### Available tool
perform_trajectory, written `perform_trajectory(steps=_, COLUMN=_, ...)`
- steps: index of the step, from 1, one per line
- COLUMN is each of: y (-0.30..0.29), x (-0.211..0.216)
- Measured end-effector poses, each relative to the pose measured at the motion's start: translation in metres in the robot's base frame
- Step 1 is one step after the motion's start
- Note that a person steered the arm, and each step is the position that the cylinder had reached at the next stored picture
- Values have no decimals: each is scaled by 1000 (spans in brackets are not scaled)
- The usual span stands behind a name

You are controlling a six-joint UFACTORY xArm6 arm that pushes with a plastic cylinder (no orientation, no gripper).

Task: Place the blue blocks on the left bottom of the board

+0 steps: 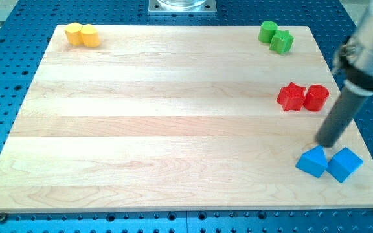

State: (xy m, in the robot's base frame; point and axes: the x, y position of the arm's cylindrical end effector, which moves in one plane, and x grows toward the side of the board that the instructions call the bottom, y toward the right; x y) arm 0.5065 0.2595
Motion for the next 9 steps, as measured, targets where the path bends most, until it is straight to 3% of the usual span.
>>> perform_trajectory(steps=1, y=44, x=-28)
perform_trajectory(steps=3, y=65, x=-169)
perform_trajectory(steps=4, y=68, x=-211)
perform_trajectory(steps=5, y=68, x=-205)
perform_trajectory(steps=8, y=82, x=50)
perform_trajectory(steps=9, y=43, x=81)
